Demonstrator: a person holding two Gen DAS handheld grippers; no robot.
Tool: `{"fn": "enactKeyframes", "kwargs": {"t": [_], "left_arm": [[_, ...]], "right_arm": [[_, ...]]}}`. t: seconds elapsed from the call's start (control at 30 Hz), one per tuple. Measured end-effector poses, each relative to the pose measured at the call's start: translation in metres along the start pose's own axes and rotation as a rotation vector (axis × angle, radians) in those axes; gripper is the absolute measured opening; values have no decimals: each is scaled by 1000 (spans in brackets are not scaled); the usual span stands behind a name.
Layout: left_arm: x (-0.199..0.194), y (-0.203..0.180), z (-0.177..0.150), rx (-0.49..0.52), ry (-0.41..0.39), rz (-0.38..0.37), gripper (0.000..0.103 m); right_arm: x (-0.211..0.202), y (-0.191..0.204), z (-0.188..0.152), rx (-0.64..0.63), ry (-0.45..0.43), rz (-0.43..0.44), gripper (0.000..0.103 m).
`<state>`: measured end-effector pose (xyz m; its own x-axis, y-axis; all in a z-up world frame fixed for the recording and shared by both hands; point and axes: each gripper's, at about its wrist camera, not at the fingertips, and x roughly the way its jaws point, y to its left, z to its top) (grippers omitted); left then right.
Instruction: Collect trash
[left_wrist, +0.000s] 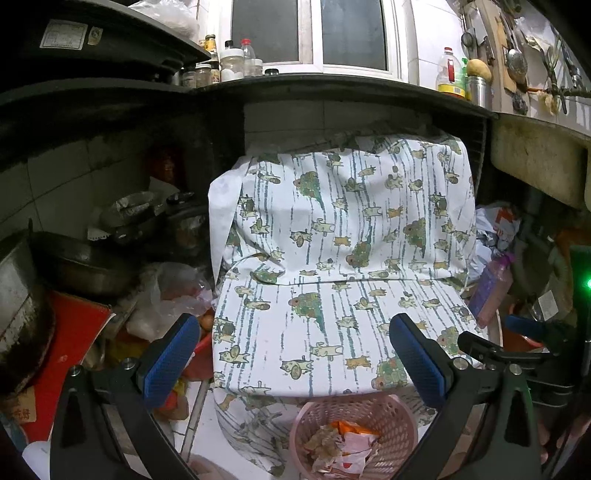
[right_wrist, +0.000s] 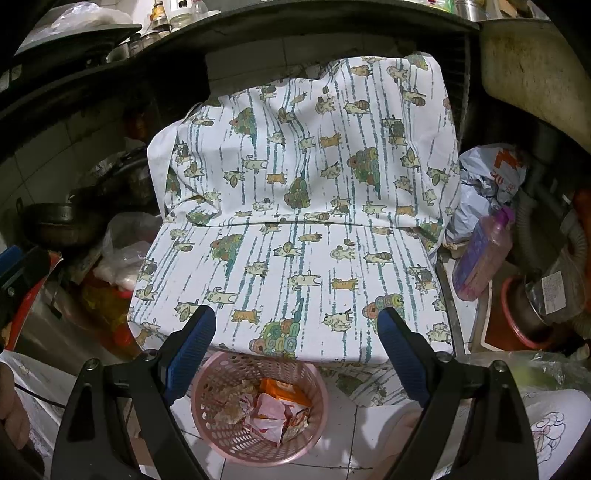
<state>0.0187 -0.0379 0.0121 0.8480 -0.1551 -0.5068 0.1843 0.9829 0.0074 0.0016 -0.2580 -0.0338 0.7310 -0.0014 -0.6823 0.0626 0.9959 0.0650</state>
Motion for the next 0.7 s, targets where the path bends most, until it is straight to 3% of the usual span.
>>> {"fn": "enactKeyframes", "kwargs": {"t": [0.7], "left_arm": [[0, 4, -1, -31, -12, 36, 103]], "right_arm": [[3, 0, -2, 1, 12, -2, 88]]}}
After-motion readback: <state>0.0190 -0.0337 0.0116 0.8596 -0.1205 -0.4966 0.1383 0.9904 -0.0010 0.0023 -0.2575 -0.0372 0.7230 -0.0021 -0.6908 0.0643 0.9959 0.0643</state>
